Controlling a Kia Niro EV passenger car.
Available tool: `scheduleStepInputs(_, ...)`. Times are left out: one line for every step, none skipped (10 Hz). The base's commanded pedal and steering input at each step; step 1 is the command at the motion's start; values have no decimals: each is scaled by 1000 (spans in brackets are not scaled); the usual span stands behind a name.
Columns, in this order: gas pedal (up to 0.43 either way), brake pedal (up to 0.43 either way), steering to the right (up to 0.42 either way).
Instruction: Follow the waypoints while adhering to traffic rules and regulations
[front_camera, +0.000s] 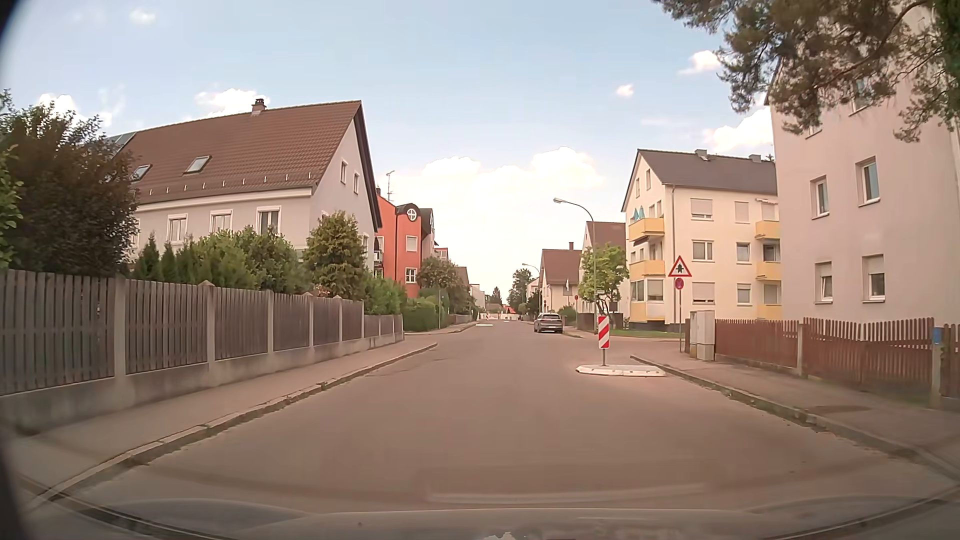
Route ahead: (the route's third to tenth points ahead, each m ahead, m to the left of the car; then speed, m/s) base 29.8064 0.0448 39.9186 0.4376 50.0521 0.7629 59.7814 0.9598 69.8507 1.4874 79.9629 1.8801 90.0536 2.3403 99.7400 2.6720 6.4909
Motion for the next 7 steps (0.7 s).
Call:
scheduleStepInputs(67, 18, -22)
scheduleStepInputs(67, 18, -21)
scheduleStepInputs(67, 18, -21)
scheduleStepInputs(67, 18, -20)
scheduleStepInputs(67, 18, -17)
scheduleStepInputs(67, 18, -14)
scheduleStepInputs(67, 18, -11)
